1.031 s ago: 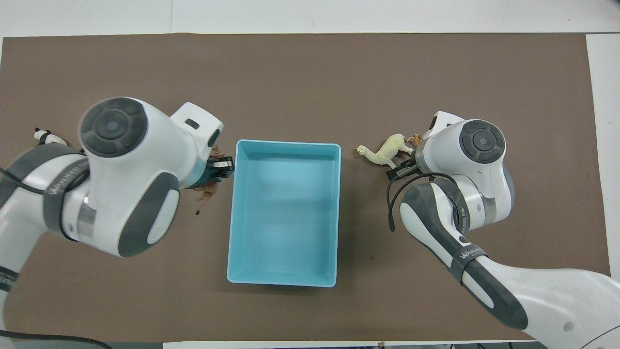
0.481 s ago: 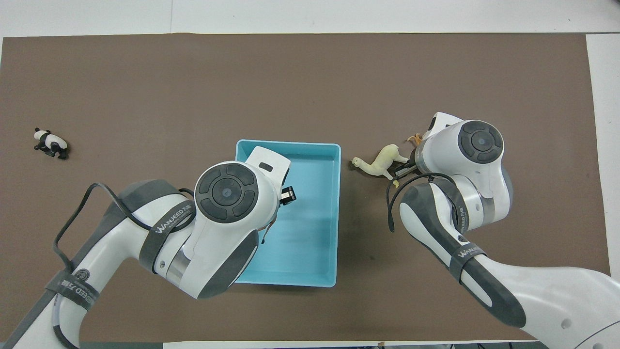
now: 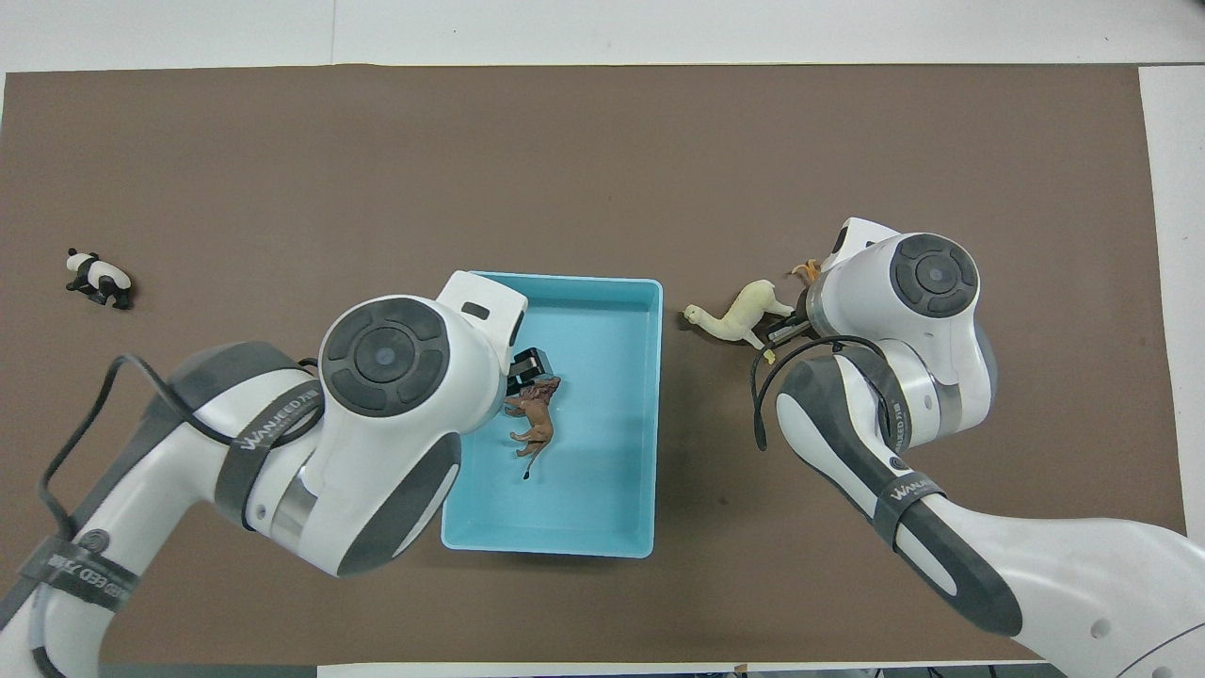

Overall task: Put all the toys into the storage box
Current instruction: 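Carry the brown horse into the blue box and release it, then lift the cream llama with the right gripper and drop it in the box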

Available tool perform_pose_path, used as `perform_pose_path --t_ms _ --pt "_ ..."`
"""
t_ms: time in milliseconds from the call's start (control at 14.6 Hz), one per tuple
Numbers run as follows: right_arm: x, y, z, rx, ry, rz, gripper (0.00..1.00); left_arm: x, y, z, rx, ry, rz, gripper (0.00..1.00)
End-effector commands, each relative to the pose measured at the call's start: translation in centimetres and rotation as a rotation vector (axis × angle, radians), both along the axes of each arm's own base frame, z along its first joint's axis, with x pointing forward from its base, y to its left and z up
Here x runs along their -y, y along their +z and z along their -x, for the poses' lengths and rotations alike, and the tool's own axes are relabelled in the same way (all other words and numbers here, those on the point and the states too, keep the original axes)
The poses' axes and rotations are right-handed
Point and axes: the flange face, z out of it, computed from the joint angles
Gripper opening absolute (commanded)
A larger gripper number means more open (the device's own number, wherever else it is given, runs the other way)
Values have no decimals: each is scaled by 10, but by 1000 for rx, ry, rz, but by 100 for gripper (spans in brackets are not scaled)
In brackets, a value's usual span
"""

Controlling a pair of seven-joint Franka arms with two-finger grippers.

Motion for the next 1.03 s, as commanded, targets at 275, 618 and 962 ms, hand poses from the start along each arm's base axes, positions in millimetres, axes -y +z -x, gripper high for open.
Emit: perform_pose_path --t_ms 275,618,962 --pt "27 63 -30 7 -23 2 0 -212 57 -82 46 311 18 100" --pt "9 183 -48 -24 -144 -108 0 -371 42 -127 176 400 14 100" --pt "-162 214 -5 2 -333 -205 0 -487 -13 -173 350 488 -77 100"
